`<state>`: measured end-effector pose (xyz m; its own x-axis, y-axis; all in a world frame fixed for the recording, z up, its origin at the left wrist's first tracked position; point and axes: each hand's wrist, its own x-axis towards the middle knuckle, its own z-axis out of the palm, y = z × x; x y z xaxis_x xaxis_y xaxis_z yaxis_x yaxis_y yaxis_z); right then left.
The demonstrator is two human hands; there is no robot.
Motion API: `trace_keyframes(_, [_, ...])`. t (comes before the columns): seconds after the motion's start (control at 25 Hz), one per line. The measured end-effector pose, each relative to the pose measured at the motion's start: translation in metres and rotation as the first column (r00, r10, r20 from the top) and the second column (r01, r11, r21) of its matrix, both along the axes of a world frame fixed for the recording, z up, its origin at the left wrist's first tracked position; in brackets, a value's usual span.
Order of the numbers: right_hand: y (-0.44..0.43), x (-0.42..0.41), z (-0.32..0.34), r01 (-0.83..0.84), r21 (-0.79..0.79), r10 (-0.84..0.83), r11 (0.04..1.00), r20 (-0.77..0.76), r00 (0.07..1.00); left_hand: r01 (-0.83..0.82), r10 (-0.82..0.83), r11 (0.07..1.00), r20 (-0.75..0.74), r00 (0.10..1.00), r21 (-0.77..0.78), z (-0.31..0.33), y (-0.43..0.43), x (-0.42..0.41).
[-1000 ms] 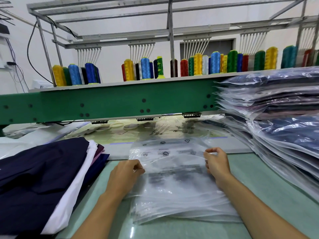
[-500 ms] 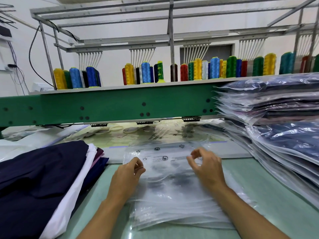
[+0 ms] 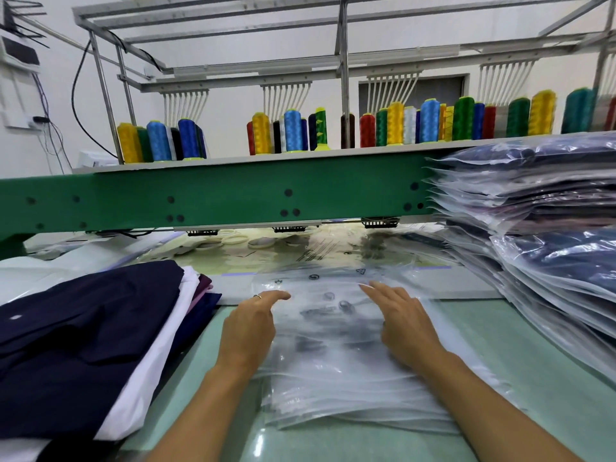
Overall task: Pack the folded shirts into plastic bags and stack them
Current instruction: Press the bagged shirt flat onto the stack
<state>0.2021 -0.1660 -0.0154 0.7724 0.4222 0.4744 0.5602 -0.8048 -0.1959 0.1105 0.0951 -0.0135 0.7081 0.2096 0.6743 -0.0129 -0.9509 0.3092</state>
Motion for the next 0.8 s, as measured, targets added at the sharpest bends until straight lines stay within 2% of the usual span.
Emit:
trace_keyframes(0.04, [0.0, 0.0, 0.0, 0.006, 0.05, -0.006, 0.999, 0.015, 1.0, -0.02, 0.02, 0.999, 0.0, 1.0, 0.031, 0.0, -0.001, -0.001])
trace_keyframes(0.16, [0.002, -0.003, 0.003, -0.023, 0.289, -0.043, 0.957, 0.218, 0.975, -0.042, 0.038, 0.997, 0.063, 0.997, 0.068, 0.003, -0.003, -0.003])
trace_keyframes(0.2, [0.002, -0.004, 0.005, -0.021, 0.359, -0.084, 0.933, 0.274, 0.958, -0.039, 0.036, 0.998, 0.071, 0.997, 0.046, 0.004, -0.003, -0.003])
trace_keyframes(0.28, [0.0, -0.006, 0.009, 0.032, 0.392, -0.156, 0.919, 0.29, 0.944, -0.033, 0.033, 0.999, 0.029, 0.999, -0.02, 0.006, 0.0, -0.002])
trace_keyframes(0.36, [-0.004, -0.007, 0.011, 0.065, 0.3, -0.137, 0.952, 0.225, 0.965, -0.021, 0.019, 1.0, -0.127, 0.992, -0.016, 0.005, 0.002, -0.002])
trace_keyframes(0.44, [-0.004, -0.008, 0.011, 0.03, 0.136, -0.034, 0.99, 0.03, 0.999, 0.021, -0.007, 0.999, -0.341, 0.94, 0.039, 0.001, -0.001, -0.002])
trace_keyframes(0.52, [-0.003, -0.008, 0.006, -0.034, -0.015, 0.031, 0.999, -0.173, 0.985, 0.066, -0.033, 0.996, -0.484, 0.874, 0.052, -0.005, -0.005, 0.0])
trace_keyframes(0.56, [-0.003, -0.006, 0.002, -0.065, -0.042, 0.053, 0.997, -0.232, 0.971, 0.081, -0.04, 0.995, -0.536, 0.843, 0.052, -0.007, -0.006, 0.001])
trace_keyframes(0.68, [-0.004, 0.0, -0.006, -0.052, -0.026, 0.045, 0.998, -0.235, 0.971, 0.07, -0.073, 0.997, -0.581, 0.81, -0.028, -0.011, -0.016, 0.001])
trace_keyframes(0.8, [0.006, 0.001, -0.007, 0.074, -0.206, -0.106, 0.976, -0.149, 0.983, 0.034, -0.076, 0.996, -0.577, 0.813, -0.083, -0.006, -0.027, -0.002])
